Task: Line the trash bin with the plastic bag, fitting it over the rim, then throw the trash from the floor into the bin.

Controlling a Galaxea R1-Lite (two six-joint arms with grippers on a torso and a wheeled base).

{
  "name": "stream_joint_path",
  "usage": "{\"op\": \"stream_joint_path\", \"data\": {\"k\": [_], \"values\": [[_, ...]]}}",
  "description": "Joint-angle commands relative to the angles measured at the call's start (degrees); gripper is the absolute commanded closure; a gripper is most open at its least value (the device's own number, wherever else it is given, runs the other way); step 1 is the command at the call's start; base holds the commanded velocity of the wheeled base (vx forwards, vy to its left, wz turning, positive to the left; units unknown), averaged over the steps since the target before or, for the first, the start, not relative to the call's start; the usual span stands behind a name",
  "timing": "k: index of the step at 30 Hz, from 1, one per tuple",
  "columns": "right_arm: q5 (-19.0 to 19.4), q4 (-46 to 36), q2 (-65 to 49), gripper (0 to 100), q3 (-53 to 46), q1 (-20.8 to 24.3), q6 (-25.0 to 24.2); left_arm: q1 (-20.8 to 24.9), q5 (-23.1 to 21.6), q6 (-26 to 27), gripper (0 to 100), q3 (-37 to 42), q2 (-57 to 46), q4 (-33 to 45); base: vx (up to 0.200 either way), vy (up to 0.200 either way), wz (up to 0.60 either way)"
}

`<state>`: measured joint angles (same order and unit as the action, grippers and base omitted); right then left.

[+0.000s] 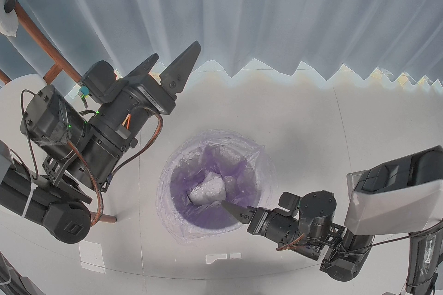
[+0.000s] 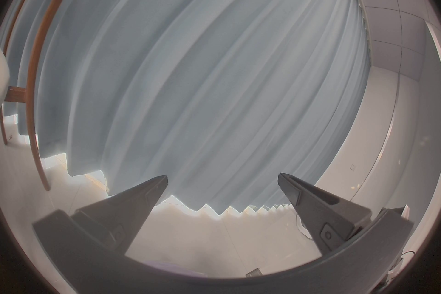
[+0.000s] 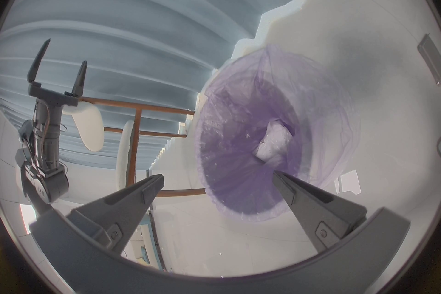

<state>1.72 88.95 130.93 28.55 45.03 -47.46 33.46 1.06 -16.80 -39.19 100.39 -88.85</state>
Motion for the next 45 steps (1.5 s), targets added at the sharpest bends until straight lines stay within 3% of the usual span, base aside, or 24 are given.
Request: {"op": "stream_joint_path", "data": {"k": [1,5,9,11,12,15,16,17,20,22,24,26,27,28,31,35,36,39,41,45], "values": [[-0.3,1.0,-6.1,0,-0.9,0.1,0.4,1.1,0.5,0.0,0,-0.2,-0.6,0.1,0.0,0.2,0.0],[-0.8,-0.4,-17.5,0,-2.7,-0.3,2.9,1.9,0.5,0.4,0,-0.2,-3.7,0.1,0.0,0.2,0.0],[-1.3,-11.7,-30.6,0,-2.6,-5.2,11.6,3.7,0.2,2.2,0,0.4,-9.4,0.5,0.0,0.1,0.0],[-2.9,-23.2,-41.7,0,-1.7,-10.2,17.8,5.3,0.7,6.7,0,0.7,-14.3,3.4,0.0,0.0,0.0],[-3.2,-25.7,-44.0,0,-1.5,-11.1,18.6,5.3,0.8,7.4,0,0.8,-15.2,4.2,0.0,0.0,0.0],[-3.3,-49.5,-63.5,0,1.9,-15.1,20.3,4.1,5.5,8.6,0,3.9,-22.8,7.1,0.0,0.0,0.0],[-3.3,-49.5,-63.5,0,1.9,-15.1,20.3,4.1,5.5,8.6,0,3.9,-22.8,7.1,0.0,0.0,0.0],[-3.3,-65.5,-73.6,0,4.5,-15.1,20.7,1.3,6.9,8.6,0,4.6,-26.8,8.7,0.0,0.0,0.0],[-3.3,-85.9,-85.0,0,9.4,-15.2,21.3,-5.7,6.6,8.8,0,6.0,-33.4,13.4,0.0,0.0,0.0],[-3.3,-93.9,-90.6,0,11.4,-15.9,22.1,-9.6,6.1,8.8,0,7.8,-38.8,18.8,0.0,0.0,0.0],[-3.3,-95.3,-92.3,0,11.5,-16.8,22.4,-10.7,6.0,8.8,0,8.8,-40.8,21.1,0.0,0.0,0.0],[-3.3,-95.6,-96.1,0,10.5,-23.1,25.3,-13.3,5.7,8.7,0,12.0,-47.5,27.4,0.0,0.0,0.0],[-3.3,-95.6,-96.1,0,10.5,-23.1,25.3,-13.3,5.7,8.7,0,12.0,-47.5,27.4,0.0,0.0,0.0],[-3.3,-95.5,-98.1,0,9.0,-27.4,29.2,-15.1,5.7,8.7,0,14.1,-51.2,30.3,0.0,0.0,0.0],[-3.5,-95.7,-104.1,0,6.1,-32.5,36.0,-18.8,5.7,8.7,0,17.9,-58.6,35.0,0.0,0.0,0.0],[-3.7,-96.1,-109.0,0,2.8,-33.9,40.3,-22.3,5.6,8.9,0,21.4,-65.3,40.2,0.0,0.0,0.0],[-3.7,-96.0,-111.7,0,0.2,-35.2,42.0,-24.3,5.6,8.8,0,22.8,-70.7,45.5,0.0,0.0,0.0],[-3.7,-96.0,-113.8,0,-2.8,-36.2,42.1,-25.4,5.7,8.8,0,23.5,-75.1,51.1,0.0,0.0,0.0],[-3.6,-95.6,-117.2,0,-9.3,-37.4,42.4,-27.0,5.7,8.8,0,25.5,-83.2,62.0,0.0,0.0,0.0],[-3.7,-95.7,-121.4,0,-15.0,-38.1,43.1,-28.9,5.3,8.7,0,28.9,-93.2,73.7,0.0,0.0,0.0]]}}
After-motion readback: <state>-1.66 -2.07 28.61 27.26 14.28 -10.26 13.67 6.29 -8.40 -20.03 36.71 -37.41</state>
